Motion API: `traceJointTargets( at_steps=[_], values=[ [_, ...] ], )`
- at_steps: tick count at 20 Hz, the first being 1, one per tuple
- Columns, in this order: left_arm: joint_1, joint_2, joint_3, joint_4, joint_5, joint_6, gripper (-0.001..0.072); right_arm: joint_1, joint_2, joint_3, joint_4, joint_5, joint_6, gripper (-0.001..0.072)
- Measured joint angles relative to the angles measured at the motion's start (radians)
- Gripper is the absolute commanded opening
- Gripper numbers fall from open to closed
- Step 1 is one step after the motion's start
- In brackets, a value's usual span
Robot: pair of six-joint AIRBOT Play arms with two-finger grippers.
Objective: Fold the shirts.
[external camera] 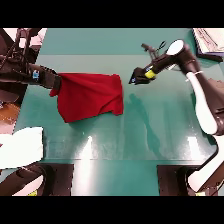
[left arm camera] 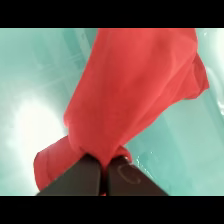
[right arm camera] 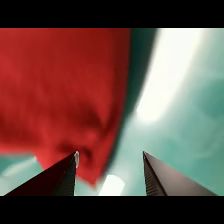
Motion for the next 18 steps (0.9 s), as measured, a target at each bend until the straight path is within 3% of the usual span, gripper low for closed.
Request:
traceJointTargets(
  at_steps=[6,7,8,9,14,18],
  values=[
    [0.002,0.000,0.000,0.000,-0.011,-0.001,0.0026,0.025,-0.144,0.000,0.169,-0.164,-0.006,0.0485],
    [0.002,0.000,0.000,0.000,-0.011,-0.001,0.0026,0.028,-0.155,0.001,0.188,-0.182,-0.007,0.0439],
    [0.002,0.000,0.000,0.000,-0.011,-0.001,0.0026,0.031,-0.164,0.000,0.204,-0.199,-0.010,0.0296],
    [0.002,0.000,0.000,0.000,-0.010,-0.001,0.0026,0.034,-0.170,0.001,0.217,-0.216,-0.019,0.0033],
    [0.002,0.002,0.002,-0.003,-0.007,-0.001,0.0025,0.039,-0.143,0.001,0.237,-0.261,-0.090,0.0012],
    [0.002,0.009,0.077,0.013,0.009,-0.001,0.0025,-0.027,0.018,0.001,0.172,-0.283,-0.113,0.0011]
  ],
)
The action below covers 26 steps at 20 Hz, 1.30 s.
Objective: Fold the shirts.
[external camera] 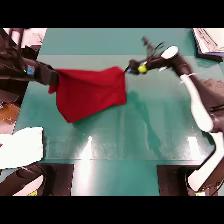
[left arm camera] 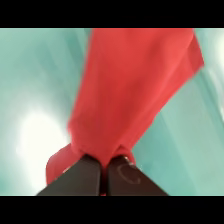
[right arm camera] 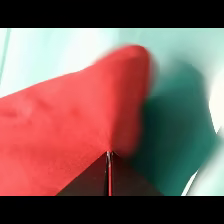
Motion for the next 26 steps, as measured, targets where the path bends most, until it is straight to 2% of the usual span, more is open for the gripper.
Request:
traceJointTargets(
  at_steps=[7,11,15,19,23,26],
  values=[
    [0.000,0.004,0.402,-0.080,0.020,0.000,0.0025,-0.155,0.444,0.000,-0.085,0.051,-0.057,0.0010],
    [0.000,0.012,0.601,-0.209,0.034,0.001,0.0026,-0.206,0.682,0.001,-0.104,0.060,-0.085,0.0010],
    [0.000,0.027,0.659,-0.368,0.035,0.001,0.0025,-0.231,0.859,0.001,-0.171,0.100,-0.092,0.0010],
    [0.000,0.029,0.581,-0.391,-0.012,0.001,0.0025,-0.238,0.931,-0.006,-0.249,0.229,-0.035,0.0010],
    [0.000,0.005,0.330,-0.281,-0.047,0.000,0.0025,-0.225,0.908,-0.124,-0.274,0.364,0.045,0.0010],
    [0.001,-0.057,0.108,-0.170,-0.014,0.000,0.0026,-0.191,0.845,-0.287,-0.288,0.367,0.072,0.0011]
  ],
)
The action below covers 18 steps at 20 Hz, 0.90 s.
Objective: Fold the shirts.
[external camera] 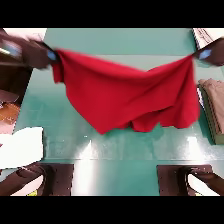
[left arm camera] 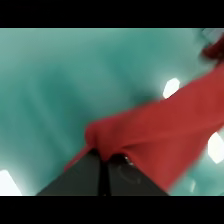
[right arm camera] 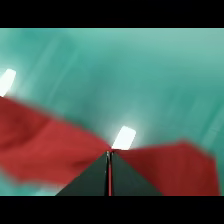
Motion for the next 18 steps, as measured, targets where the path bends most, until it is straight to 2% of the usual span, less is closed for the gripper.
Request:
traceJointTargets(
  at_steps=[3,6,7,8,9,10,11,13,14,15,18],
  values=[
    [0.023,-0.112,-0.134,0.089,0.103,-0.001,0.0026,0.037,-0.099,-0.150,-0.037,-0.133,0.006,0.0012],
    [0.044,-0.224,-0.185,0.116,0.217,-0.002,0.0027,0.063,-0.212,-0.224,-0.058,-0.283,0.004,0.0013],
    [0.048,-0.255,-0.195,0.120,0.262,-0.004,0.0065,0.067,-0.254,-0.229,-0.063,-0.322,0.002,0.0016],
    [0.051,-0.279,-0.201,0.123,0.296,-0.009,0.0386,0.069,-0.291,-0.224,-0.066,-0.352,0.000,0.0029],
    [0.054,-0.296,-0.205,0.127,0.333,-0.015,0.0642,0.071,-0.331,-0.209,-0.066,-0.377,0.000,0.0182],
    [0.056,-0.309,-0.206,0.129,0.363,-0.023,0.0670,0.071,-0.368,-0.186,-0.068,-0.391,0.000,0.0359],
    [0.058,-0.319,-0.204,0.131,0.380,-0.030,0.0670,0.069,-0.400,-0.159,-0.071,-0.401,-0.003,0.0386],
    [0.069,-0.328,-0.180,0.133,0.388,-0.040,0.0664,0.058,-0.449,-0.093,-0.070,-0.395,-0.003,0.0384],
    [0.079,-0.329,-0.163,0.141,0.369,-0.044,0.0530,0.049,-0.463,-0.061,-0.071,-0.376,-0.002,0.0383],
    [0.094,-0.325,-0.144,0.144,0.335,-0.048,0.0444,0.037,-0.470,-0.032,-0.072,-0.352,-0.003,0.0383],
    [0.130,-0.285,-0.142,0.145,0.208,-0.055,0.0428,-0.012,-0.447,0.018,-0.072,-0.258,-0.024,0.0383]
  ],
)
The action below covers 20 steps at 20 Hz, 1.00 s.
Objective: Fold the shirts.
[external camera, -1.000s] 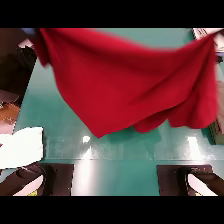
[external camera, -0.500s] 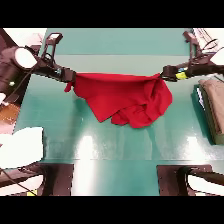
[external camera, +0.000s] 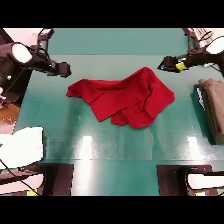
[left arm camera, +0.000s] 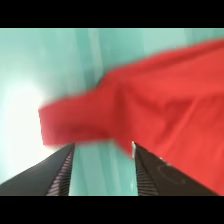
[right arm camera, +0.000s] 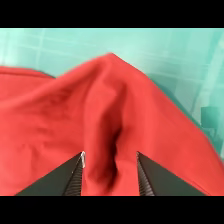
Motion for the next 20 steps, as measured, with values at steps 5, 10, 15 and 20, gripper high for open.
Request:
traceJointTargets(
  at_steps=[5,10,15,20],
  values=[
    [0.020,0.151,-0.338,-0.169,0.003,-0.052,0.0428,-0.082,0.104,-0.010,0.000,0.143,-0.035,0.0382],
    [0.024,0.260,-0.712,-0.582,0.172,0.027,0.0427,-0.118,0.243,-0.161,0.001,0.142,-0.046,0.0382],
    [-0.029,0.282,-0.853,-0.757,0.274,0.094,0.0427,-0.126,0.339,-0.312,0.001,0.089,-0.048,0.0382],
    [-0.185,0.280,-0.888,-0.801,0.460,0.065,0.0427,-0.127,0.379,-0.355,0.002,0.068,-0.049,0.0382]
  ],
)
